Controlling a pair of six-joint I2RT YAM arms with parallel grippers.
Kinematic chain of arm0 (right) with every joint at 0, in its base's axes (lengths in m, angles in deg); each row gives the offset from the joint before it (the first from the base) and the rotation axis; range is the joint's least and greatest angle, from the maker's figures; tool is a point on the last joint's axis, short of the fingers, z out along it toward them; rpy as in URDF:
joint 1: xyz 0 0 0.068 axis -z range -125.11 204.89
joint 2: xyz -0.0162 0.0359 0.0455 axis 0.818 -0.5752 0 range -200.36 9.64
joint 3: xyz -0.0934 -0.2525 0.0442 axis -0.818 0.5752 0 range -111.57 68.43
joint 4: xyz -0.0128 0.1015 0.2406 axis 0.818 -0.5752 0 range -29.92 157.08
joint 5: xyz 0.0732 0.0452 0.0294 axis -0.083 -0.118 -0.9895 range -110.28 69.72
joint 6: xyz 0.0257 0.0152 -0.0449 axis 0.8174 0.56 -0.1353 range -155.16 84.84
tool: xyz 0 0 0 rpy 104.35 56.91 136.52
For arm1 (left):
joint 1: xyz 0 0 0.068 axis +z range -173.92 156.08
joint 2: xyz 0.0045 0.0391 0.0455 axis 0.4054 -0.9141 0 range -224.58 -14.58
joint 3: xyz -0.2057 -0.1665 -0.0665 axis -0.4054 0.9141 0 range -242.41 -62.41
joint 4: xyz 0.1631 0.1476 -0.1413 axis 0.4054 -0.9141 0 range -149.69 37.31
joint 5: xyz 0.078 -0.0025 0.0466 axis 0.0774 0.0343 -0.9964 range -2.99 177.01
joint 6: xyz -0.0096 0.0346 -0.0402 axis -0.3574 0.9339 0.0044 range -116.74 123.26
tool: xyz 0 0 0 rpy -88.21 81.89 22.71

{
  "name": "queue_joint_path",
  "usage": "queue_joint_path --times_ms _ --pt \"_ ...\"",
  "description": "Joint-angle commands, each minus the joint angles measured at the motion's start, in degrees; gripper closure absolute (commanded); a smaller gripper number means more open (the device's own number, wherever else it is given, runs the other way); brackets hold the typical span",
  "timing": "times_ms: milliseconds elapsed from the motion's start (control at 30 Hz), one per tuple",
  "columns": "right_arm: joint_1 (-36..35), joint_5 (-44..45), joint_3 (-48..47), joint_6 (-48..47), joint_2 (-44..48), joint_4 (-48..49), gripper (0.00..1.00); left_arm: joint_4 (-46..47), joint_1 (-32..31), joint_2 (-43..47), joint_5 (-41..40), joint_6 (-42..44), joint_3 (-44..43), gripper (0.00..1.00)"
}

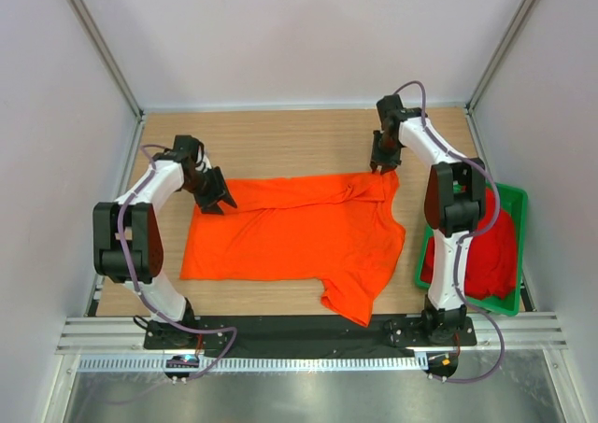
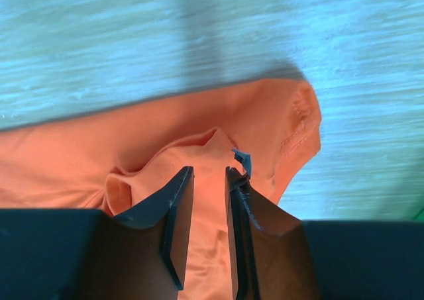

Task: Fold and stack the t-shirts
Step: Fold the tshirt

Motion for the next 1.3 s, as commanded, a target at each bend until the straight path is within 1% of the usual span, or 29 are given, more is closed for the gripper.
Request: queue_joint_path --times_ms 0,100,133,333,600,767,867,933,1200,1267 --pt "-2.45 0.0 -1.05 -0.33 4.58 -2.24 0.66 -1.03 0.3 1.5 -0.06 1.85 -0.3 0.53" --pt "-5.87 -1.49 -0.17 0.11 5.21 -1.27 0.64 -1.38 0.22 1.06 0.11 2.03 -1.1 0.53" --pt "-6.59 -4.02 -0.51 0.54 4.69 -1.27 0.63 -1.38 0.22 0.79 0.2 2.12 -1.27 0.53" --pt "-10.45 -5.01 0.18 2.65 3.1 -0.66 0.61 -1.65 0.22 0.26 1.08 2.56 -1.36 0.53" --pt "-10.55 -5.27 0.28 2.04 1.61 -1.01 0.6 -1.74 0.3 0.35 1.35 2.73 -1.36 0.53" --pt "-10.81 -3.78 0.45 1.08 1.87 -1.62 0.59 -1.56 0.22 0.35 1.35 2.65 -1.19 0.53" --pt "-10.9 -3.6 0.98 0.73 1.26 -2.15 0.55 -1.56 0.22 0.09 1.17 2.65 -1.36 0.53" --pt "-10.99 -3.69 2.2 0.9 1.34 -1.63 0.55 -1.65 0.22 0.09 1.26 2.56 -1.54 0.53" --pt "-11.08 -3.51 2.82 1.34 0.37 -1.27 0.55 -1.3 0.22 0.09 1.44 2.65 -1.01 0.53" --pt "-11.16 -3.69 3.0 1.34 0.29 -1.19 0.58 -1.3 0.22 0.26 1.44 2.56 -0.92 0.53"
